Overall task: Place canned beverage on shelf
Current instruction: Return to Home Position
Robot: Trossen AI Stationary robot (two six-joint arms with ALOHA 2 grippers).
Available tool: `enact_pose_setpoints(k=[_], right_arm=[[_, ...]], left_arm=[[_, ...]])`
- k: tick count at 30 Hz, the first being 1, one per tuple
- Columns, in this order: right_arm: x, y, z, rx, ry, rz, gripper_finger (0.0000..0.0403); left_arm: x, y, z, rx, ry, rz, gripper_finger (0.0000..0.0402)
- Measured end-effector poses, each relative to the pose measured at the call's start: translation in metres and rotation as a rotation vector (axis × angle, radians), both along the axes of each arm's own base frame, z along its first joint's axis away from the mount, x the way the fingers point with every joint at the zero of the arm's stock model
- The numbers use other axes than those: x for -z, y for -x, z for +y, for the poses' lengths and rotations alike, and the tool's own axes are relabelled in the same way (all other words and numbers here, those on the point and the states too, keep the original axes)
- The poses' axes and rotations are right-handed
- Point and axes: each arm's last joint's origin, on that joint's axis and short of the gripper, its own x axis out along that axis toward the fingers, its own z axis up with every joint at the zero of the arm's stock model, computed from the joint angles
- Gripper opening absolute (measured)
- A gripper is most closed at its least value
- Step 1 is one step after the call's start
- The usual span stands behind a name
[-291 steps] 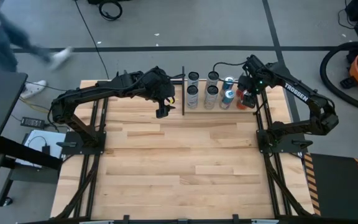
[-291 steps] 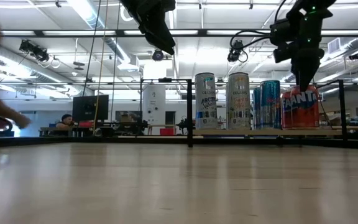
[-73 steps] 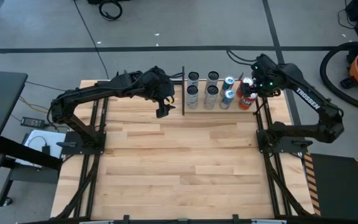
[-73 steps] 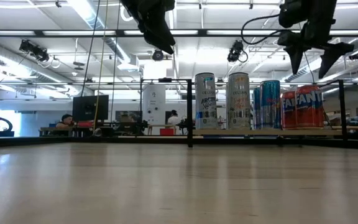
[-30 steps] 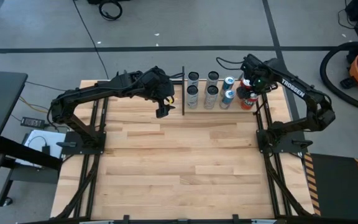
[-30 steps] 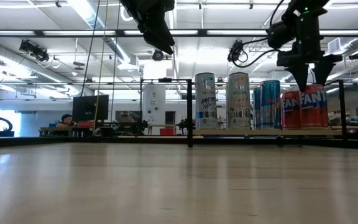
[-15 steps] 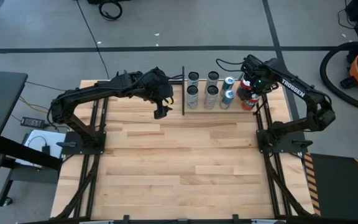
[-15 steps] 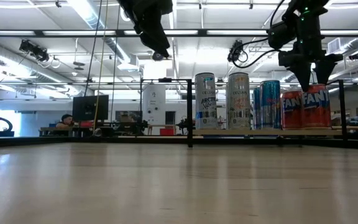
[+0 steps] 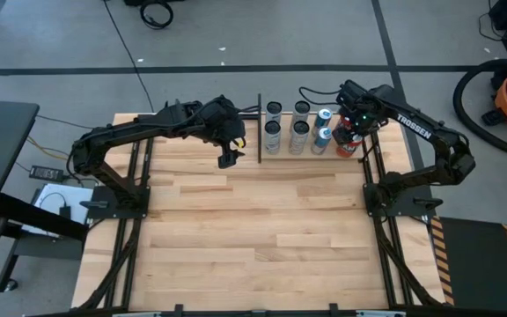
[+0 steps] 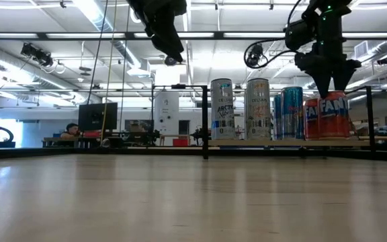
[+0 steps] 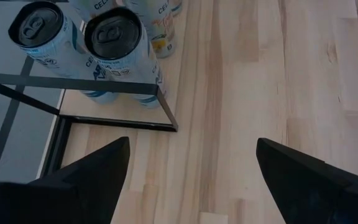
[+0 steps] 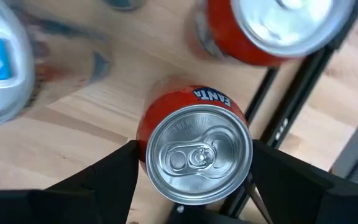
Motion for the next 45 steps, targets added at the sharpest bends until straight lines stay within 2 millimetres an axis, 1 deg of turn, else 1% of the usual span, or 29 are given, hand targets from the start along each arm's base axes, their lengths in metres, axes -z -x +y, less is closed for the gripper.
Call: enact_pose_setpoints(k=[4, 11, 19, 28, 37, 41, 45], right_arm=[[0.0, -0.0027, -0.0008, -0.1, 0.017, -0.001, 0.0294], [-0.0002, -0.0018, -0.0021, -0.173, 0.033, 0.025, 0.0294], [-0.0001, -0.0023, -0.0021, -0.147, 0.025, 0.004, 0.0296], [0.0, -0.0024, -0.002, -0.178, 0.02, 0.003, 0.031], [0.0008, -0.0028, -0.0023, -0.182, 0.02, 0.004, 0.0344], [0.0008, -0.0027, -0.0023, -0.155, 0.019, 0.0, 0.0357], [-0.0069, -0.0031, -0.0023, -0.15, 0.023, -0.02, 0.0359]], left_arm=[[0.0, 0.0, 0.0, 0.002, -0.002, 0.0, 0.0353], [0.0, -0.0001, -0.0001, 0.001, 0.0, 0.0, 0.0353], [0.0001, 0.0, -0.0001, 0.0, 0.0, 0.001, 0.0353], [0.0003, -0.0001, -0.0001, 0.0, 0.0, 0.0, 0.0353], [-0.0005, -0.001, 0.0002, -0.006, 0.001, -0.014, 0.0353], [-0.0006, -0.0009, 0.0002, -0.006, 0.001, -0.014, 0.0353], [-0.0058, 0.0037, -0.0014, -0.006, -0.003, -0.026, 0.0353]])
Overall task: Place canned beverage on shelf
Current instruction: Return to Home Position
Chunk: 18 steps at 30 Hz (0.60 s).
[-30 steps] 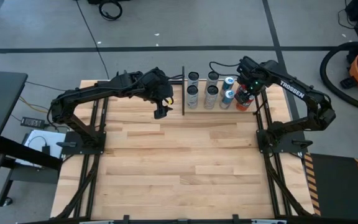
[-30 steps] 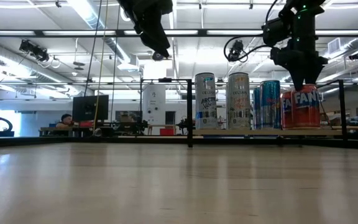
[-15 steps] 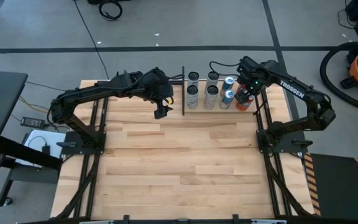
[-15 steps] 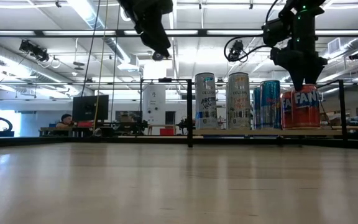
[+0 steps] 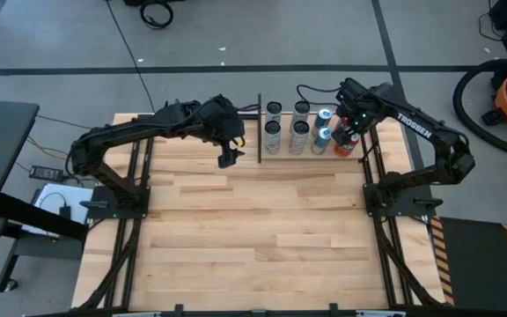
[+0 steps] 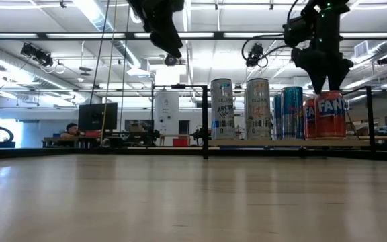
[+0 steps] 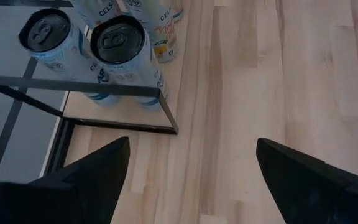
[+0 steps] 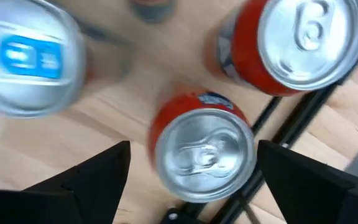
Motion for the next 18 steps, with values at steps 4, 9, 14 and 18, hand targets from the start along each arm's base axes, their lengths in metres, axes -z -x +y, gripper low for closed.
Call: enact_pose_setpoints(k=[4, 9, 14, 18], right_arm=[[-0.017, -0.003, 0.001, 0.004, -0.024, -0.105, 0.0358], [-0.045, -0.006, 0.002, -0.02, -0.009, -0.253, 0.0358], [-0.072, -0.004, 0.009, -0.08, 0.12, -0.369, 0.0358], [-0.091, 0.004, 0.024, -0.175, 0.227, -0.48, 0.0357]], left_arm=[[-0.012, 0.013, -0.004, -0.009, 0.003, -0.019, 0.0353], [-0.034, 0.039, -0.018, -0.045, 0.043, -0.062, 0.0353], [-0.063, 0.072, -0.041, -0.019, 0.049, -0.157, 0.0353], [-0.086, 0.106, -0.059, 0.003, 0.055, -0.267, 0.0353]])
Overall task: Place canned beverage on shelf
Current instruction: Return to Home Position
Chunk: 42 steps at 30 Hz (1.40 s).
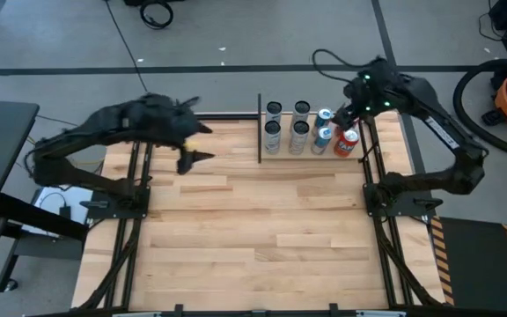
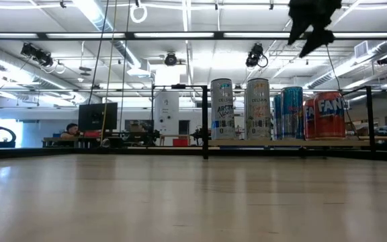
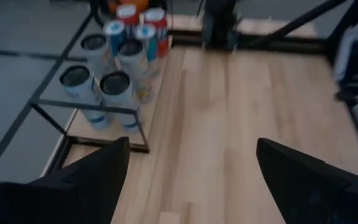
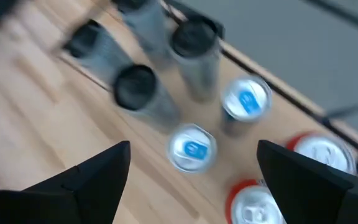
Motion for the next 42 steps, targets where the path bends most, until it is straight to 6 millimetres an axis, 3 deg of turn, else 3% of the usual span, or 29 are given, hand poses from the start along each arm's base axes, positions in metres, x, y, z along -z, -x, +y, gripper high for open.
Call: enact_pose_setpoints(k=[9, 15, 20, 30, 38, 42], right_arm=[[-0.039, 0.037, 0.054, -0.129, 0.241, -0.26, 0.0358], [-0.056, 0.073, 0.093, -0.158, 0.415, -0.416, 0.0358], [-0.049, 0.105, 0.124, -0.157, 0.549, -0.541, 0.0358], [0.011, 0.139, 0.159, -0.171, 0.608, -0.653, 0.0359], [0.062, 0.144, 0.166, -0.215, 0.63, -0.709, 0.0358], [0.078, 0.131, 0.155, -0.284, 0.549, -0.691, 0.0359]], left_arm=[[-0.03, 0.075, -0.028, 0.063, 0.017, -0.183, 0.0353], [-0.022, 0.107, -0.037, 0.107, 0.017, -0.256, 0.0353], [0.008, 0.114, -0.04, 0.121, 0.035, -0.32, 0.0353], [0.096, 0.108, -0.042, 0.142, 0.056, -0.371, 0.0353], [0.169, 0.093, -0.043, 0.156, 0.043, -0.399, 0.0353], [0.201, 0.087, -0.043, 0.16, 0.043, -0.401, 0.0353]])
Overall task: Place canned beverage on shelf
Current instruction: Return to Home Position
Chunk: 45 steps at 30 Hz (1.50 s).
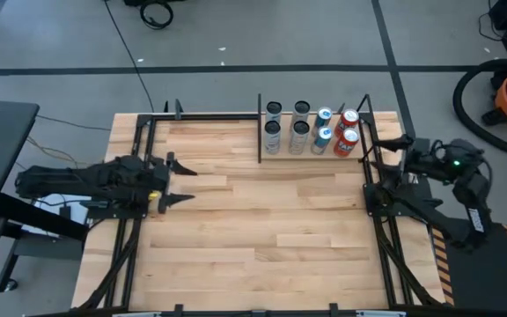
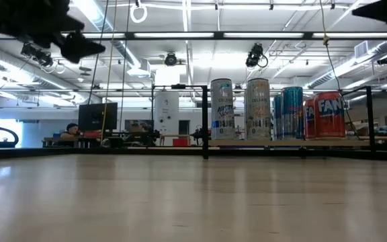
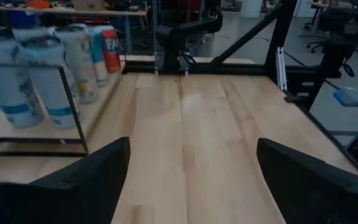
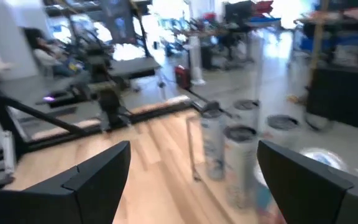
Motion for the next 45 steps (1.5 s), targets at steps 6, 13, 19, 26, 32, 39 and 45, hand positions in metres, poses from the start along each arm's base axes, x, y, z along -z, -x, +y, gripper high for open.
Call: enact_pose_setpoints(k=[6, 13, 19, 26, 32, 39, 45], right_arm=[[0.018, -0.022, -0.019, -0.053, -0.018, -0.038, 0.0358], [0.041, -0.037, -0.032, -0.091, -0.045, -0.019, 0.0358], [0.041, -0.041, -0.034, -0.153, -0.052, -0.069, 0.0359], [0.051, -0.051, -0.043, -0.177, -0.044, -0.126, 0.0359], [0.069, -0.06, -0.051, -0.198, -0.09, -0.159, 0.0359], [0.084, -0.068, -0.057, -0.267, -0.061, -0.204, 0.0359], [0.106, -0.076, -0.063, -0.276, -0.036, -0.237, 0.0359]], left_arm=[[0.04, -0.003, -0.002, 0.019, 0.011, 0.0, 0.0353], [0.061, -0.002, -0.009, 0.07, 0.019, 0.027, 0.0353], [0.07, -0.001, -0.014, 0.117, 0.002, 0.029, 0.0353], [0.076, 0.0, -0.016, 0.131, 0.001, 0.047, 0.0353], [0.078, 0.0, -0.016, 0.13, 0.005, 0.069, 0.0353], [0.079, 0.001, -0.016, 0.13, 0.004, 0.076, 0.0353], [0.078, 0.0, -0.016, 0.129, 0.008, 0.068, 0.0353]])
